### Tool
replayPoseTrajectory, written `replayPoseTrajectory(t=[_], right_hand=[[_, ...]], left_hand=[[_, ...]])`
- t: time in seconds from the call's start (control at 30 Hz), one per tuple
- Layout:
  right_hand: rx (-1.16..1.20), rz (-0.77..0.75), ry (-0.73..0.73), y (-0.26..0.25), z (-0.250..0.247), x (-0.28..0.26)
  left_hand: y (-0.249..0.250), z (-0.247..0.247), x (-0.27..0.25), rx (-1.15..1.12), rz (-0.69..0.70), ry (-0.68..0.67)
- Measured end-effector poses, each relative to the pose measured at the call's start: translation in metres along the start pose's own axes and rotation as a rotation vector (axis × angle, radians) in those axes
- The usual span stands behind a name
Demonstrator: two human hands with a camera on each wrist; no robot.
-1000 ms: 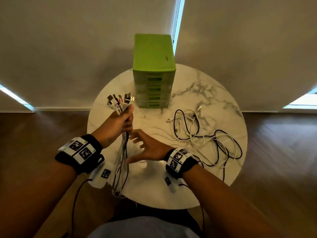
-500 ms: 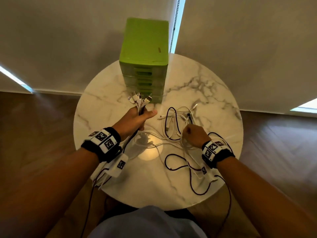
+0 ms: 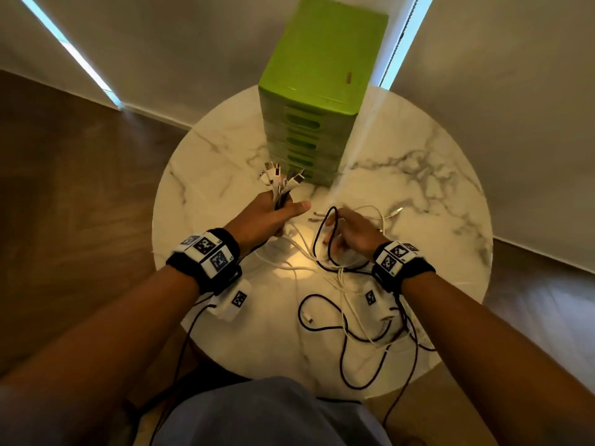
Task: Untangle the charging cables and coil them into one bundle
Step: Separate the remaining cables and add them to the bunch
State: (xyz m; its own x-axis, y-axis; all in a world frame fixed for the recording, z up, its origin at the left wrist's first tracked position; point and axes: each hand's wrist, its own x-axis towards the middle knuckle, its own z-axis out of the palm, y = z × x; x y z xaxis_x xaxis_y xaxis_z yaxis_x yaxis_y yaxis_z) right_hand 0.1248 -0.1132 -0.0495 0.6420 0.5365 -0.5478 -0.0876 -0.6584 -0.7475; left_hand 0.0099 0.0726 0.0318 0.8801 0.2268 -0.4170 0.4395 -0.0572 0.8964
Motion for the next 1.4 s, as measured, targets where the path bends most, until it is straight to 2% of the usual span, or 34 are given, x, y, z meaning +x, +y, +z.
replayPoseTrajectory(t=[0.03,0.13,0.27,0.33,0.37,0.47,0.57,0.67,0.77,0.83,0.97,1.03,1.1,1.17,1.3,1.4], right_hand=[[-0.099,-0.009,-0.039,0.001,0.0,0.002],[-0.602,-0.05,-0.137,0.003,-0.003,0.007],[-0.805,-0.263,-0.149,0.009,-0.001,0.009],[-0.97,-0.278,-0.1,0.021,-0.005,0.011],[-0.975,-0.255,-0.063,0.023,-0.009,0.01],[-0.832,-0.295,0.095,0.03,-0.028,0.009],[-0.489,-0.311,0.309,0.019,-0.056,0.005],[-0.148,-0.389,0.458,-0.01,-0.073,-0.006],[-0.005,-0.494,0.529,-0.051,-0.072,-0.026],[-0.104,-0.551,0.5,-0.071,-0.065,-0.042],[-0.678,-0.574,0.162,-0.086,-0.034,-0.066],[-0.775,-0.591,0.032,-0.086,-0.015,-0.074],[-0.676,-0.646,0.01,-0.087,-0.002,-0.084],[-0.476,-0.642,0.054,-0.092,0.004,-0.094],[-0.113,-0.512,0.329,-0.102,0.0,-0.108],[0.058,-0.511,0.369,-0.11,0.0,-0.113]], left_hand=[[-0.001,0.001,0.001,-0.006,-0.008,0.008],[-0.006,0.003,0.001,-0.022,-0.019,0.027],[-0.013,0.003,0.001,-0.011,-0.016,0.031],[-0.013,0.005,0.0,0.006,-0.009,0.029],[-0.013,0.005,0.0,0.009,-0.009,0.029],[-0.011,0.006,-0.002,-0.005,-0.007,0.023],[-0.01,0.005,-0.002,-0.034,-0.003,0.036],[-0.007,0.005,-0.004,-0.037,0.016,0.036],[-0.002,0.003,-0.006,-0.032,0.04,0.041],[0.004,0.002,-0.009,-0.058,0.06,0.05],[0.023,0.001,-0.018,-0.151,0.134,0.067],[0.027,-0.004,-0.02,-0.155,0.156,0.07],[0.025,-0.011,-0.021,-0.139,0.158,0.043],[0.018,-0.018,-0.022,-0.101,0.138,-0.004],[0.007,-0.028,-0.028,-0.089,0.124,-0.037],[0.012,-0.03,-0.038,-0.116,0.132,-0.052]])
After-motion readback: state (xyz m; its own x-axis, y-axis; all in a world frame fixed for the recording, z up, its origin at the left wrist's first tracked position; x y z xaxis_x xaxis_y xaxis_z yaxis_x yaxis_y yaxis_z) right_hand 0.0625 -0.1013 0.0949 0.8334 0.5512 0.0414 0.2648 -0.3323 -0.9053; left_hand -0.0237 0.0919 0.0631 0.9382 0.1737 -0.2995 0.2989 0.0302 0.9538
